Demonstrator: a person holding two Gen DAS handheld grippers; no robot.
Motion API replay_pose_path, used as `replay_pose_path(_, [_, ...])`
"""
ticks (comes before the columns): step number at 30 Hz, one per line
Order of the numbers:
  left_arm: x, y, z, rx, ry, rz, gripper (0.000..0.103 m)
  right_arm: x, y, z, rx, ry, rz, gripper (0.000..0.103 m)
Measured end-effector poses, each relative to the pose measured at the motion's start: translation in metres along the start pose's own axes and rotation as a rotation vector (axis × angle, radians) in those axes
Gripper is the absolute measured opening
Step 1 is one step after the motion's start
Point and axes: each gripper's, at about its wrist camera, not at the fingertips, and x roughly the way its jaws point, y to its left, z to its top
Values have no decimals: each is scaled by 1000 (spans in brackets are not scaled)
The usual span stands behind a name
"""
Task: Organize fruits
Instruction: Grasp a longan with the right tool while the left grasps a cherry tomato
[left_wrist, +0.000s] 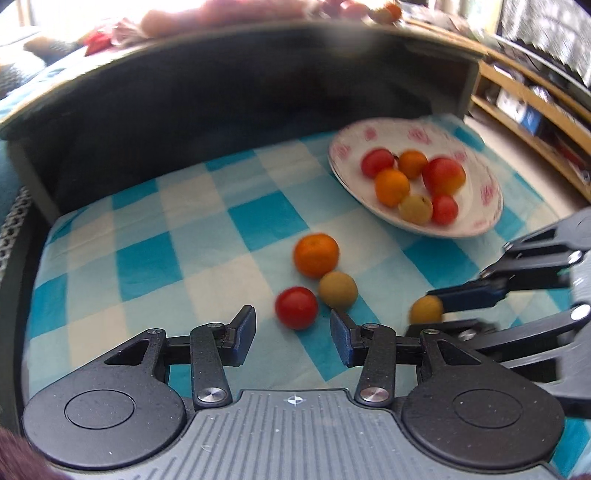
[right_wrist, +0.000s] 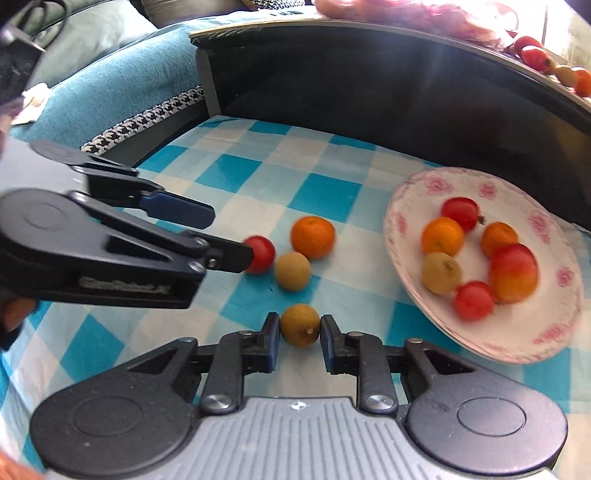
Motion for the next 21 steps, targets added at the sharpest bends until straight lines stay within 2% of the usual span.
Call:
replay_pose_path(7, [14, -3, 4, 26, -1, -14, 49, -11, -11, -11, 13, 22, 5, 27])
replay_pose_path(9, [15, -3, 4, 28, -3, -16, 46, -11, -12, -12, 18, 25, 10, 27])
replay_pose_path(12, [15, -4, 4, 17, 6, -31, 35, -11, -13, -13, 23, 24, 14, 27])
replay_pose_path(21, [-4, -19, -16, 4, 49, -52, 34, -15, -15, -22, 27, 40, -4, 27])
